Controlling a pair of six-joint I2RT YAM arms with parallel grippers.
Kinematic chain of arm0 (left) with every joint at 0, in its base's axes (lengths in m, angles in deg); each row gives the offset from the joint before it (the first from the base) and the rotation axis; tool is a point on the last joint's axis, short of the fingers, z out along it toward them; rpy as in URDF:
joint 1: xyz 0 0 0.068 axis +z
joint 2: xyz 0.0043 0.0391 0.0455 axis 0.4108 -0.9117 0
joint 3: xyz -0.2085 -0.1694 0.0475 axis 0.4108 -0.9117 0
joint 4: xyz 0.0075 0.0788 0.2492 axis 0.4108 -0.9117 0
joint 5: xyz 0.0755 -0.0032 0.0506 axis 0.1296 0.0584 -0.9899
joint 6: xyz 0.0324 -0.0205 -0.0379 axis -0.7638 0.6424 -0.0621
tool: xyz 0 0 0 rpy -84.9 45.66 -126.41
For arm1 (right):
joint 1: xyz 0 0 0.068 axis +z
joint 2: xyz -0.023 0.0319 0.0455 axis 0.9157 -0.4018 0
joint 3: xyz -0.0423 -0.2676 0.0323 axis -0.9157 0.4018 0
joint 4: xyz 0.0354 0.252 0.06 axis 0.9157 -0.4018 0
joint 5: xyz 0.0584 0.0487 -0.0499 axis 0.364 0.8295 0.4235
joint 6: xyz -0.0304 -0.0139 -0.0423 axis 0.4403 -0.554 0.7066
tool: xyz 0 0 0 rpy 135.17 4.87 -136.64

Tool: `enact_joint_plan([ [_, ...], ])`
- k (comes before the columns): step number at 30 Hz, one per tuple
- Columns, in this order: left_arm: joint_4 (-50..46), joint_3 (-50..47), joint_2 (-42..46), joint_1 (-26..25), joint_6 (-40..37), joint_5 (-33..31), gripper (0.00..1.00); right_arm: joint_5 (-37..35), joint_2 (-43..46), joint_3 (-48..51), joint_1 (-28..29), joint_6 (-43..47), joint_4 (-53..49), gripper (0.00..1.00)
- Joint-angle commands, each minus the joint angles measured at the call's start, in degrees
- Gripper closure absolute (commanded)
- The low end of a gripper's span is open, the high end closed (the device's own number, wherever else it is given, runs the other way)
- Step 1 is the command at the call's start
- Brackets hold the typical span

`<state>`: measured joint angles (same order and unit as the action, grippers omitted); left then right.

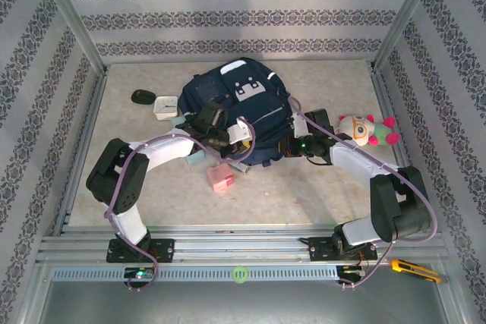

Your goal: Pack the student bag

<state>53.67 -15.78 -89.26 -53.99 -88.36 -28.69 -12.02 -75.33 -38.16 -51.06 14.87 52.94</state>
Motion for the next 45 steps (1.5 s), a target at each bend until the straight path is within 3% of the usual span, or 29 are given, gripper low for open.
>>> enact_joint_plan([
  [1, -10.17, -0.25, 3.38, 3.91, -8.57, -5.92, 1.00, -0.87, -0.29, -1.39, 0.08, 0.25, -4.58, 1.00],
  [5, -10.27, -0.52, 3.42, 4.76, -12.63, -6.22, 1.00, -0.41, 2.46, 0.61, 5.00, -3.81, -2.29, 1.00],
  [8, -10.18, 0.67, 2.61, 6.22, -15.40, -3.06, 1.00, -3.41, 5.31, 5.62, 10.30, -9.98, 2.20, 1.00],
  [13, -9.83, 2.86, 1.00, 9.04, -17.76, -3.40, 1.00, -8.36, 8.95, 10.98, 18.46, -18.84, 10.49, 1.00],
  [17, -11.05, 3.06, 2.66, 9.50, -16.22, 0.27, 0.86, -8.50, 7.13, 9.47, 18.74, -17.84, 11.00, 1.00],
  [19, -9.96, 1.59, 5.54, 7.65, -13.37, 2.04, 0.66, -6.81, 5.86, 7.60, 17.93, -16.11, 10.06, 1.00],
  [22, -6.76, -0.81, 8.06, 2.87, -11.68, -1.04, 0.48, -4.94, 5.19, 4.93, 17.45, -13.39, 8.46, 1.00],
  [30, -5.31, 4.10, 2.05, -1.63, -9.63, -0.93, 0.43, -3.05, 4.56, 1.27, 16.23, -10.82, 5.02, 1.00],
  [34, -7.18, 6.57, -1.38, -2.11, -9.97, -0.96, 0.44, -1.50, 5.02, 0.95, 15.49, -10.59, 5.03, 1.00],
  [35, -7.78, 6.99, -1.98, -2.16, -10.05, -1.54, 0.49, -1.12, 5.25, 0.89, 15.19, -10.39, 4.94, 1.00],
  [38, -11.13, 8.09, -2.36, -1.79, -11.13, -2.81, 0.86, -2.09, 5.70, 1.51, 12.20, -11.47, 3.57, 1.00],
  [39, -12.20, 8.09, -1.97, -1.49, -11.81, -2.75, 0.93, -1.30, 5.55, 2.08, 9.89, -12.13, 3.60, 1.00],
  [41, -15.15, 8.09, -1.00, -0.55, -13.43, -2.71, 1.00, 0.29, 5.14, 2.71, 5.52, -11.86, 3.22, 1.00],
  [45, -19.70, 7.13, 1.85, 2.49, -16.06, -2.86, 1.00, 0.66, 4.43, 1.61, -0.80, -7.59, 0.15, 1.00],
])
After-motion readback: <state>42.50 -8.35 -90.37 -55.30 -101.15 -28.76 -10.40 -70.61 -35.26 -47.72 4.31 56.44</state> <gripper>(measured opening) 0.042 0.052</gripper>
